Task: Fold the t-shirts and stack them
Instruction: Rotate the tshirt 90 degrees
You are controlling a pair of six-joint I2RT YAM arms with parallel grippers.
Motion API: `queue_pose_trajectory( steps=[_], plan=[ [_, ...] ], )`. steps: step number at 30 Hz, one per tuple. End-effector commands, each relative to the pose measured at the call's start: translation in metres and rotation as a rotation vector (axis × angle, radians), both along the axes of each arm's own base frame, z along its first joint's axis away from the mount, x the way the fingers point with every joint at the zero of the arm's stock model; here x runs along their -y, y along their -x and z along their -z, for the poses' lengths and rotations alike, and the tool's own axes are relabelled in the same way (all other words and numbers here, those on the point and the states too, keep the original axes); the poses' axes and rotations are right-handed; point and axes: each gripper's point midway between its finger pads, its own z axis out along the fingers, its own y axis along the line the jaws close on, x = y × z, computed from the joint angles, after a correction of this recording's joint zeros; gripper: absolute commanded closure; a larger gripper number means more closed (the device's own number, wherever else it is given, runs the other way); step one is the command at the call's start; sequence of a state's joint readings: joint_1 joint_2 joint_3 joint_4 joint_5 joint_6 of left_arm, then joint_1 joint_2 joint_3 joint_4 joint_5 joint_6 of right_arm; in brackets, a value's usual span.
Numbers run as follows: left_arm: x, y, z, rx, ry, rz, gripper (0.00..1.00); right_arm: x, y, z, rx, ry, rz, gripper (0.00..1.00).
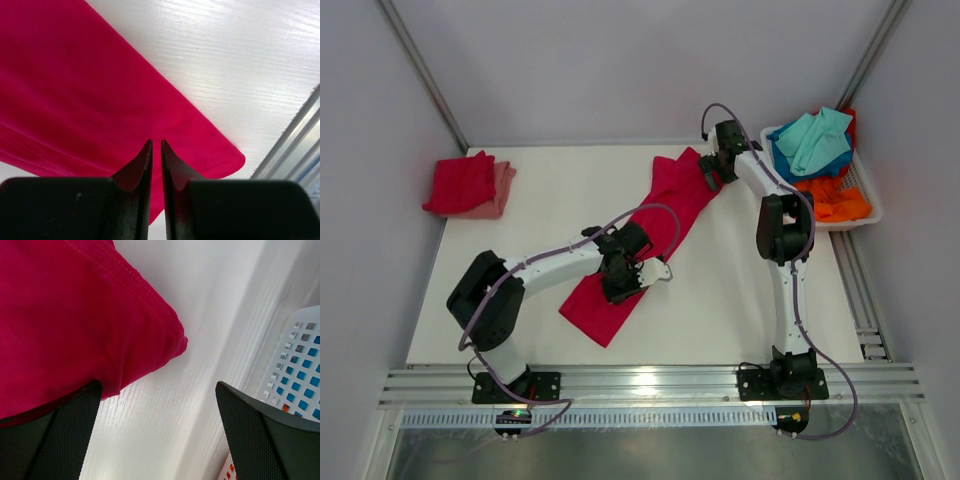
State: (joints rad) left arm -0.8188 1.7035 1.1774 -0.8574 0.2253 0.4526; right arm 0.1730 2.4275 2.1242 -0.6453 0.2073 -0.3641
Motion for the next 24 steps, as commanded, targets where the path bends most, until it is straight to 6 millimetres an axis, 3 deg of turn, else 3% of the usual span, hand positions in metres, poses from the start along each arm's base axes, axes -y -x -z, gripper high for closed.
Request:
queue_pose_trajectory(
  steps=[1, 11, 17, 24],
  plan=[
    [0.001, -0.012, 0.002, 0.087, 0.015, 0.007, 0.88, -0.001, -0.006, -0.010, 0.023, 0.009, -0.001, 0.01],
    [-0.010, -0.024, 0.044, 0.047, -0.060, -0.038, 0.89, 0.000, -0.001, -0.009, 0.016, 0.010, 0.003, 0.01],
    [-0.010, -0.005, 0.063, -0.076, -0.100, -0.035, 0.89, 0.001, -0.005, -0.007, 0.022, 0.015, 0.009, 0.01],
    [0.007, 0.025, 0.063, -0.154, -0.099, 0.066, 0.89, 0.003, -0.009, 0.000, 0.007, 0.036, 0.022, 0.01]
  ],
)
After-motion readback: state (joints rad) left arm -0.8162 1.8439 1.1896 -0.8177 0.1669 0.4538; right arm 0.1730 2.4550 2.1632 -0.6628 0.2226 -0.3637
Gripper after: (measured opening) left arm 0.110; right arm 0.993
